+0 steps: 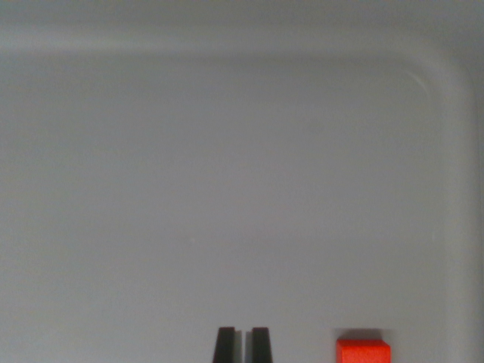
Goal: Reach red block
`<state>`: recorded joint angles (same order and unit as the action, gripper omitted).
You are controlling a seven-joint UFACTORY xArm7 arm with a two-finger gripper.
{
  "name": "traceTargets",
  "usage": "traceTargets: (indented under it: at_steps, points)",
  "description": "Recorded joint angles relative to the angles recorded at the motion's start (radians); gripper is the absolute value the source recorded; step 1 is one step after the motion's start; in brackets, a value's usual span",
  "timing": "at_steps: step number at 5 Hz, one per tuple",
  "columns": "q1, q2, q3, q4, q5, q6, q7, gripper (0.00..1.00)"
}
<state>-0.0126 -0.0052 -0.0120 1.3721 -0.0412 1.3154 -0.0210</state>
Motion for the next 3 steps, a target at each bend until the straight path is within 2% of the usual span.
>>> traceTargets:
  at_steps: [1, 2, 3]
  points:
    - [-0.007, 0.004, -0.007, -0.035, -0.0051, -0.04, 0.003, 0.0]
    - [-0.007, 0.004, -0.007, -0.035, -0.0051, -0.04, 0.003, 0.0]
    - [-0.0144, 0.009, -0.015, -0.072, -0.0105, -0.082, 0.006, 0.0]
